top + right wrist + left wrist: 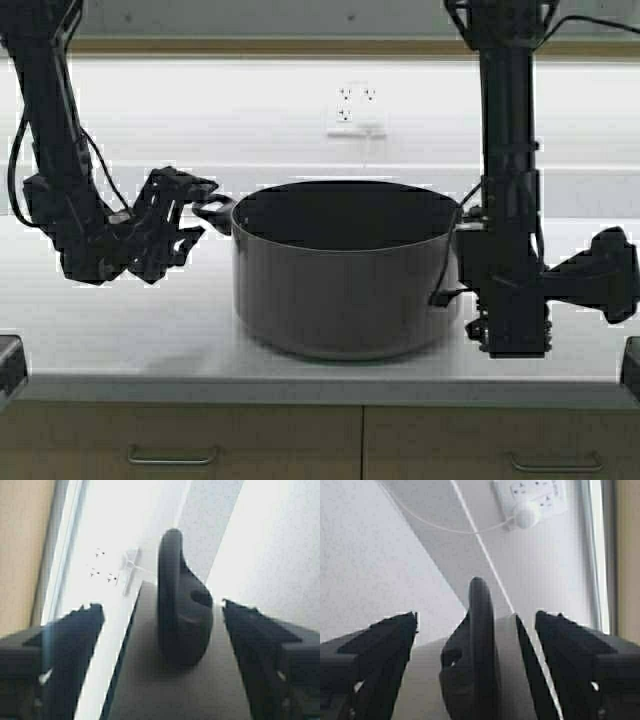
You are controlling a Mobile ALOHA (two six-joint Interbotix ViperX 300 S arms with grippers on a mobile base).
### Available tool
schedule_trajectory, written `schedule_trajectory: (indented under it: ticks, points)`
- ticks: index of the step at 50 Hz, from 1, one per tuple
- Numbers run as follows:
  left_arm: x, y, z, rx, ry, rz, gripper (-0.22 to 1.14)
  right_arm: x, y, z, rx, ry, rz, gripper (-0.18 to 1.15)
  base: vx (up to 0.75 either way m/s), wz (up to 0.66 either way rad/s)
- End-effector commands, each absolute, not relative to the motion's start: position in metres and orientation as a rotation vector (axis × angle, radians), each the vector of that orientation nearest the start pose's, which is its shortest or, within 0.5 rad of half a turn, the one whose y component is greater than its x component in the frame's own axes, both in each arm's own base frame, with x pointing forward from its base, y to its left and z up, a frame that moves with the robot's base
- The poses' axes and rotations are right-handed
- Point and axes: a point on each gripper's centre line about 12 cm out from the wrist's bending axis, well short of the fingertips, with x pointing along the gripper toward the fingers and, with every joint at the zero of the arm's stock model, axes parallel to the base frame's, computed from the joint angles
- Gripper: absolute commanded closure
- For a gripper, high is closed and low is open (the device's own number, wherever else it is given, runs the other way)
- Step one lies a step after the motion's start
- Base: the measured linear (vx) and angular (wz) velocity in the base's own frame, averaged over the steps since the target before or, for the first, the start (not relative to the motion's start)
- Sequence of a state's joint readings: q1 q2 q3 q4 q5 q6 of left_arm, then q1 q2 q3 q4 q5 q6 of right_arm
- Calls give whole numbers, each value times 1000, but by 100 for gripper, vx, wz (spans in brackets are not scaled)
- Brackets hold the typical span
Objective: Open the cabinet, put the pot inside, then close it
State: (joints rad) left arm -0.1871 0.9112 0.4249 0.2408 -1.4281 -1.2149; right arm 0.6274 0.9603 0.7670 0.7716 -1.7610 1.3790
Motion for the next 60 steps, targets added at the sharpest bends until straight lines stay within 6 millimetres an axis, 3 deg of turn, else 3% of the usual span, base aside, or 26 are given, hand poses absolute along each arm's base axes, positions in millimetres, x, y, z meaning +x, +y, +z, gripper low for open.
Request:
schedule_trajectory:
  ticks: [1,9,20,37,41,44,47,49,54,57,60]
  points:
    - [462,-112,-4,-1172,134,-488,-11,319,114,-30,1284,-197,-59,-6,0,0]
    - [471,-114,-6,-1195,135,-510,-11,334,105,-29,1302,-227,-59,-5,0,0]
    - [481,-120,-8,-1185,160,-537,-11,364,109,-37,1356,-258,1,-5,0,0]
    - [484,-122,-8,-1194,178,-542,-10,378,114,-38,1385,-269,10,-4,0,0]
    - [483,-122,-8,-1190,183,-547,-9,380,116,-39,1397,-254,13,1,0,0]
    - [481,-123,-8,-1186,192,-556,-6,380,118,-42,1412,-222,17,14,0,0]
    - [477,-126,-8,-1177,216,-578,7,379,119,-43,1417,-201,21,36,0,0]
    - [475,-129,-7,-1166,231,-599,23,379,119,-44,1418,-197,22,56,0,0]
    - [468,-128,-8,-1158,249,-596,85,380,120,-43,1425,-202,27,103,0,0]
    - [467,-124,-7,-1171,233,-557,112,380,120,-40,1436,-207,29,102,0,0]
    - [465,-119,-5,-1188,215,-517,101,380,120,-37,1449,-207,37,90,0,0]
